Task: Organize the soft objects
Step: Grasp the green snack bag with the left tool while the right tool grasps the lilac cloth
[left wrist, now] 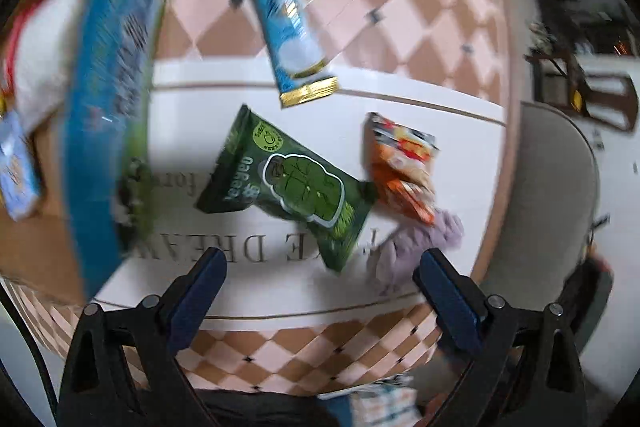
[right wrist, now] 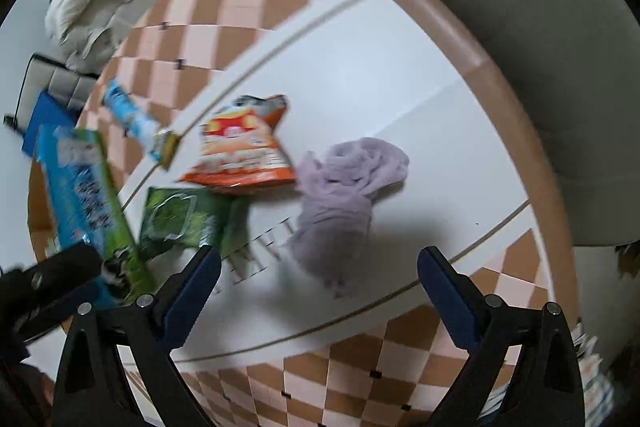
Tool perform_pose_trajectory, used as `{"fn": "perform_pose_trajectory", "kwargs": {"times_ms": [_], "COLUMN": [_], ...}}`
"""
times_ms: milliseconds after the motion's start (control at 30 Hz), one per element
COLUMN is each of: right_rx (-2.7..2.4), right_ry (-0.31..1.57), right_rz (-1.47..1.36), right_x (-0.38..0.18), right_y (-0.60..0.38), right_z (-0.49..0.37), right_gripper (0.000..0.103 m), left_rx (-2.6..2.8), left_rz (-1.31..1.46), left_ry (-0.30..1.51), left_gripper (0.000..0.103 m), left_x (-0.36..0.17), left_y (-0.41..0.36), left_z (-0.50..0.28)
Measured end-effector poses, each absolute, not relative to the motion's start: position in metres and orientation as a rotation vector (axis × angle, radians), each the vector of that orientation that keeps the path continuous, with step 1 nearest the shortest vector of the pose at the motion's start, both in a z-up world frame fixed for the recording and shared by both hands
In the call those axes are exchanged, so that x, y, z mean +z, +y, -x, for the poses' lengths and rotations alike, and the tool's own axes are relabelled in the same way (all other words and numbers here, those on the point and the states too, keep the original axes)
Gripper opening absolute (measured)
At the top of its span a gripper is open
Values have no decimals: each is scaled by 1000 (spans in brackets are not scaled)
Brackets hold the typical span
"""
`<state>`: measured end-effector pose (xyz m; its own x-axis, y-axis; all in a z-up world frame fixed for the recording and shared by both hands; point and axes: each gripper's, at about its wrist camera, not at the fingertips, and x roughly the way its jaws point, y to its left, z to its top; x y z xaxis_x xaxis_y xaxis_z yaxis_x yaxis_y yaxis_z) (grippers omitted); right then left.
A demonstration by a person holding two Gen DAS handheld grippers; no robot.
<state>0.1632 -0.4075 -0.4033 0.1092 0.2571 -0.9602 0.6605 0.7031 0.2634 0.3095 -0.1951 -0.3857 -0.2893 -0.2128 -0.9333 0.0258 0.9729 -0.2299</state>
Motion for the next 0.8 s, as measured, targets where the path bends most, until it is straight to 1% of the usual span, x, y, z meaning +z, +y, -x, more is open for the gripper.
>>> {"fn": "perform_pose_trajectory", "kwargs": {"times_ms": [167,300,333,367,400,433,467,500,533,567,600,733,800], "right_rx": [-339,-333,-332,-330,-330,-331,-331,-331,-334,-337,-332,-289,-261], "right_ry": [1497,1512,1517,1521,1530,1539,1552,1559,1565,1571,1571,1579,1572], "right_rz": [-852,-877,-879,-879,-875,-867,-855,-828,-783,-738,-707,-669,-652], "right_x": [-433,-448,-451,-453,-456,-458,-460,-460,-459,-458,-457,-454,-446], "right_y": [-414,-416,-416,-416,-415,-414,-412,-409,-405,-402,-399,-390,-384], "right_z": [-162,-165,-165,-167,-168,-169,-171,-172,-174,-174,-173,-163,-155], "right_gripper": [87,85,84,81,76,74,70,66,63,53,42,39,39], "left_rx": [-103,-32,-24,-20,-41,-48,-59,-83,-109,-131,-141,-218,-271], "left_rz": [204,181,171,149,134,98,39,2,-22,-61,-84,-183,-201], "left_ry": [1938,1975,1977,1975,1971,1964,1937,1908,1886,1858,1838,1747,1695], "left_gripper": [99,99,92,85,71,63,58,50,45,42,37,34,34], "left_x": [-427,-452,-455,-458,-460,-460,-456,-452,-450,-446,-443,-424,-404], "left_y": [-201,-204,-205,-206,-208,-209,-213,-216,-218,-220,-220,-221,-217], "left_z": [-320,-326,-326,-326,-324,-322,-319,-315,-310,-305,-300,-276,-263]}}
